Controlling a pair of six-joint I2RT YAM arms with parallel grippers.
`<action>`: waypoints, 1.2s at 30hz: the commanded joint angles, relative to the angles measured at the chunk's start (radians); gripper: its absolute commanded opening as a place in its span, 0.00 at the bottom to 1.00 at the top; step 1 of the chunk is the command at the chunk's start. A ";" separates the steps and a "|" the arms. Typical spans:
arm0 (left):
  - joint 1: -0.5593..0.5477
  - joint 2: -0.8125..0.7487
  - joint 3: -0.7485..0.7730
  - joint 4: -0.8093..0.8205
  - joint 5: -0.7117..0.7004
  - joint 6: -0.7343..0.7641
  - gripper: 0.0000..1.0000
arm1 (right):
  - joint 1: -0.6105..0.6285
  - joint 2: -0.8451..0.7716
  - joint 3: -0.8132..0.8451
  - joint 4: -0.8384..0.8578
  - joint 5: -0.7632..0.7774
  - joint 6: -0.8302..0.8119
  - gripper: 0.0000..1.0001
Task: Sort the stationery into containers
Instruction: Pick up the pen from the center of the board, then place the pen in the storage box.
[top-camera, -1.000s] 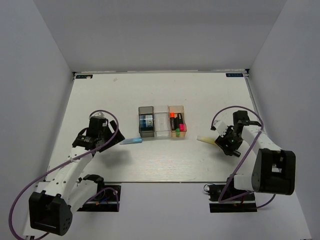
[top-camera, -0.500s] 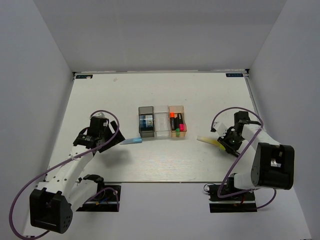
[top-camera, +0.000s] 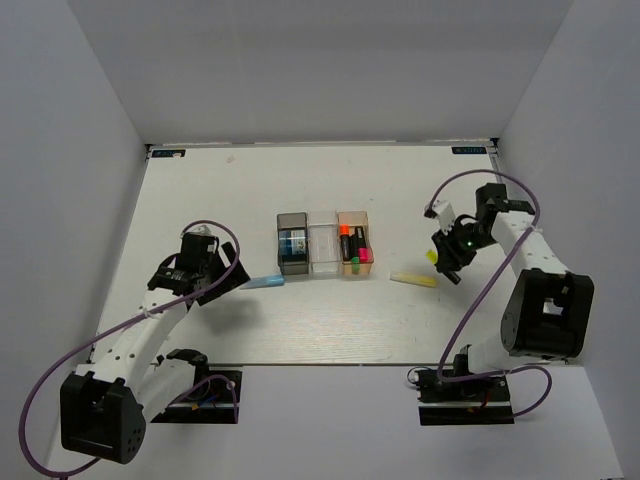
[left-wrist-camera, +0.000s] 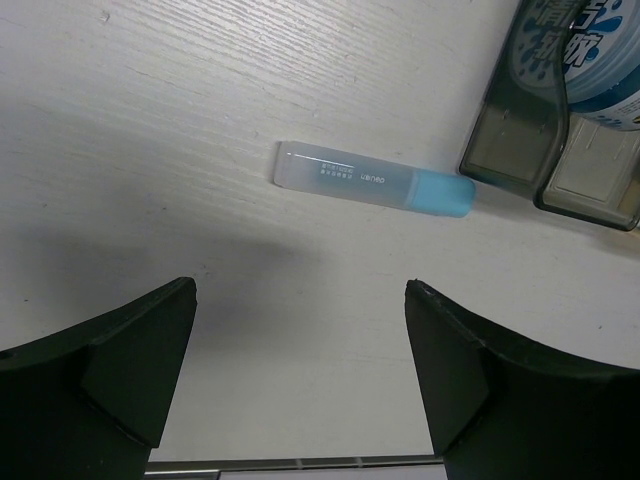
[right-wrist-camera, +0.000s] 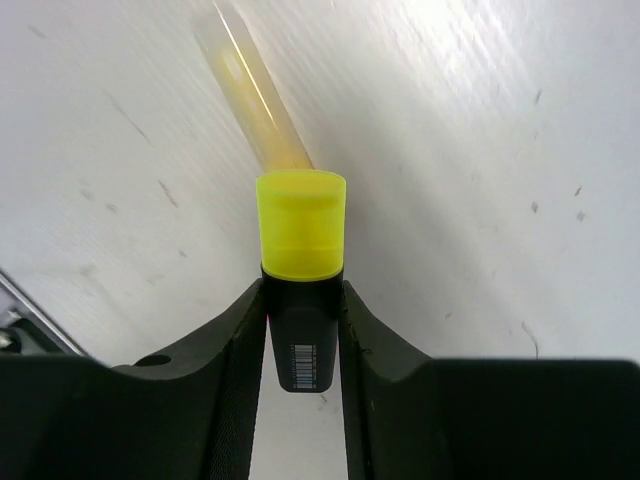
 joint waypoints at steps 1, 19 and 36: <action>0.008 0.001 -0.013 0.017 0.012 0.016 0.95 | 0.020 0.025 0.104 -0.151 -0.237 0.060 0.00; 0.007 0.025 -0.023 0.063 0.056 0.061 0.96 | 0.364 0.395 0.555 0.229 -0.188 0.998 0.00; 0.010 0.119 -0.026 0.134 0.018 -0.071 0.96 | 0.520 0.523 0.637 0.206 0.149 1.194 0.09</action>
